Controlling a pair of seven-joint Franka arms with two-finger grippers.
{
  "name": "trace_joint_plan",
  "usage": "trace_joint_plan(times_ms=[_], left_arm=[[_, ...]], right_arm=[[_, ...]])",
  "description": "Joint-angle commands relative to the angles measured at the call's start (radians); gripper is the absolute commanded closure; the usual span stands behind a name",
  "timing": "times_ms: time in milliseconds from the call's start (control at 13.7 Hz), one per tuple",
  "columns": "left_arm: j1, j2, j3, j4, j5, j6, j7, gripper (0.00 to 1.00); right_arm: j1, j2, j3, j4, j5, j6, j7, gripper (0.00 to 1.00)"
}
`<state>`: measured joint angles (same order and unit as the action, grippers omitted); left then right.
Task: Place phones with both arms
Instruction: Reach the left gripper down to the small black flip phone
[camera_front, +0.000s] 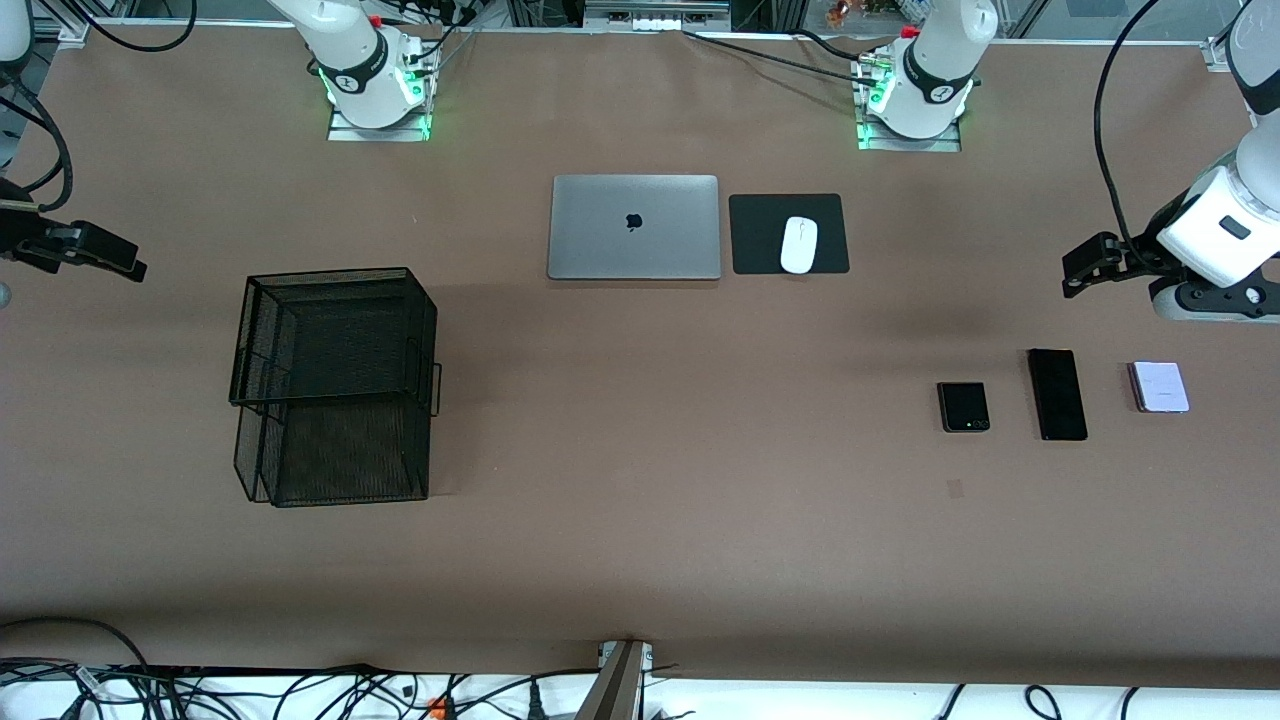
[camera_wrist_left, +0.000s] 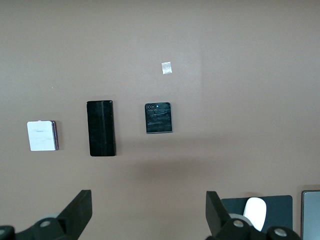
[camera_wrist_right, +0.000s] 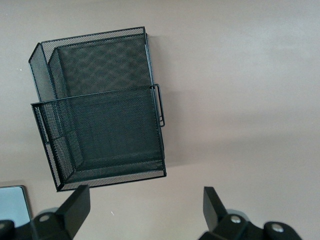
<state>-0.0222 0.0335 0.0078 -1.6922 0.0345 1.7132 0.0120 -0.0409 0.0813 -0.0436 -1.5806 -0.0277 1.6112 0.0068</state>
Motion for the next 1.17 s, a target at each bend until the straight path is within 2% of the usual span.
trace_joint_plan(times_ms=[0,220,439,585,805,1024,1098], left_arm=[[-0.007,0.012,0.004,0.026,0.002,-0.009,0.003,0.00],[-0.008,0.013,0.004,0.032,-0.015,-0.010,0.000,0.00],[0.001,0.022,0.006,0.032,-0.015,-0.091,0.002,0.00],[0.001,0.028,0.006,0.039,-0.015,-0.098,0.002,0.00],[0.002,0.115,0.008,0.095,-0.010,-0.103,0.005,0.00],[0.002,0.218,0.006,0.095,-0.015,-0.077,0.005,0.00],[0.002,0.265,0.006,0.086,-0.015,-0.023,0.005,0.00]], right_arm=[[-0.014,-0.014,0.014,-0.012,0.000,0.009,0.012,0.00],[-0.014,-0.014,0.014,-0.012,0.000,0.006,0.012,0.00],[-0.014,-0.014,0.014,-0.012,0.002,0.009,0.012,0.00],[-0.014,-0.014,0.014,-0.012,0.002,0.006,0.012,0.00],[-0.016,-0.015,0.014,-0.012,0.002,0.006,0.012,0.00],[-0.016,-0.017,0.014,-0.010,0.002,0.007,0.012,0.00],[-0.016,-0.017,0.014,-0.006,0.002,0.003,0.013,0.00]])
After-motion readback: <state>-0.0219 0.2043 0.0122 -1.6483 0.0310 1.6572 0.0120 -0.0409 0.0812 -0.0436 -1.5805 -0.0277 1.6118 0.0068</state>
